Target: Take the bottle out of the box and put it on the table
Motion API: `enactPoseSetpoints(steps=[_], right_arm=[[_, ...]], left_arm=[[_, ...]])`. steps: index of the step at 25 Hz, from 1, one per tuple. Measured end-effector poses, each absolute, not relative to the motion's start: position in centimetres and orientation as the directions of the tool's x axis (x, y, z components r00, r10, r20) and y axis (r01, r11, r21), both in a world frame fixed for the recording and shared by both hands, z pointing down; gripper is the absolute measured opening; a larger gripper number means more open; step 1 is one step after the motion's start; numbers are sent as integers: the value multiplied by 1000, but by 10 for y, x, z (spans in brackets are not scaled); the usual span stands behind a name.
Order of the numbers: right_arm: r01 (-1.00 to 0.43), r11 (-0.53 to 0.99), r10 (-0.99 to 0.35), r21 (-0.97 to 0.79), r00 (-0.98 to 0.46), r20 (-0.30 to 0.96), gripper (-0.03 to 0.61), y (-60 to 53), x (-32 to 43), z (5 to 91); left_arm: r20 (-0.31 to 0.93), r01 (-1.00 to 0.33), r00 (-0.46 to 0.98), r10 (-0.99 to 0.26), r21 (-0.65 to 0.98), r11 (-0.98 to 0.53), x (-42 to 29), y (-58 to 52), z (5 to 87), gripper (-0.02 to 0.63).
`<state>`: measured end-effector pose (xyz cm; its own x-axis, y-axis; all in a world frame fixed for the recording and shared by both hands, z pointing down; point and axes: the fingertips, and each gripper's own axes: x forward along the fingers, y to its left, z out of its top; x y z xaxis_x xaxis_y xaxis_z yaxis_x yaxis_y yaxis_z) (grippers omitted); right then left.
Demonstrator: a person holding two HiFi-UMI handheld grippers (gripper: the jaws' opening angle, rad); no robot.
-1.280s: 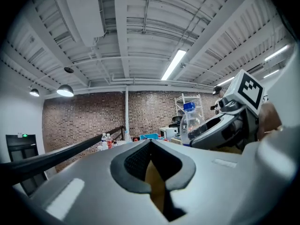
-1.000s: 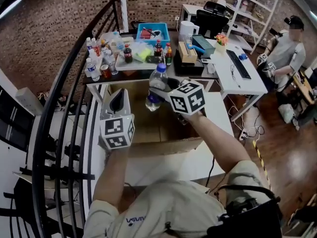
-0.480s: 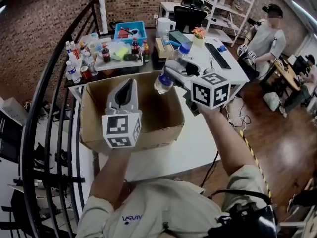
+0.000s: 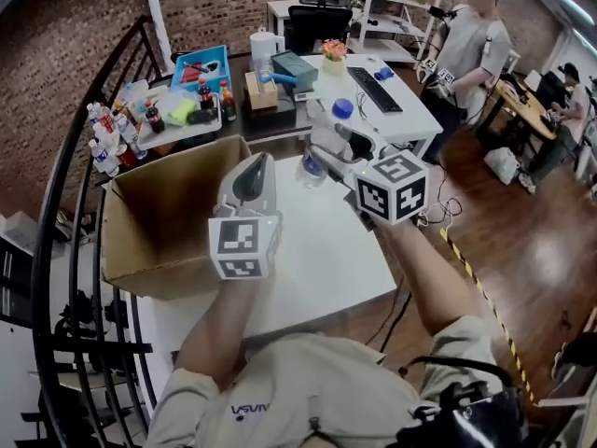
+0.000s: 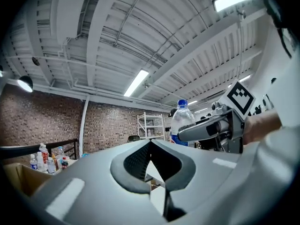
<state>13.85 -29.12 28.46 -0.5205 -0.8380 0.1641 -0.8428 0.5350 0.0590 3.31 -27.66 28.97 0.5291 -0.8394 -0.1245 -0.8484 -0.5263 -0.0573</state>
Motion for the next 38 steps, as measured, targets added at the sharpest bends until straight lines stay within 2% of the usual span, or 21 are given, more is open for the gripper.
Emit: enactPoseSetpoints(steps=[6, 12, 24, 38], right_arm=[[-865, 495, -857, 77, -472, 207, 267, -277, 203, 337], [-880, 470, -864, 67, -444, 237, 268, -273, 233, 401], [-884, 459, -857, 89, -414, 307, 270, -279, 239, 533], [-890, 450, -836, 73, -390, 387, 270, -297, 238, 605]], left_arm=[[-68, -838, 546, -835, -31, -545, 105, -272, 335, 0], [-3, -834, 552, -834, -19, -552, 137, -272, 401, 0], [167, -849, 518, -839, -13, -527, 147, -267, 511, 0], [243, -857, 500, -831, 1, -515, 139, -275, 551, 0]])
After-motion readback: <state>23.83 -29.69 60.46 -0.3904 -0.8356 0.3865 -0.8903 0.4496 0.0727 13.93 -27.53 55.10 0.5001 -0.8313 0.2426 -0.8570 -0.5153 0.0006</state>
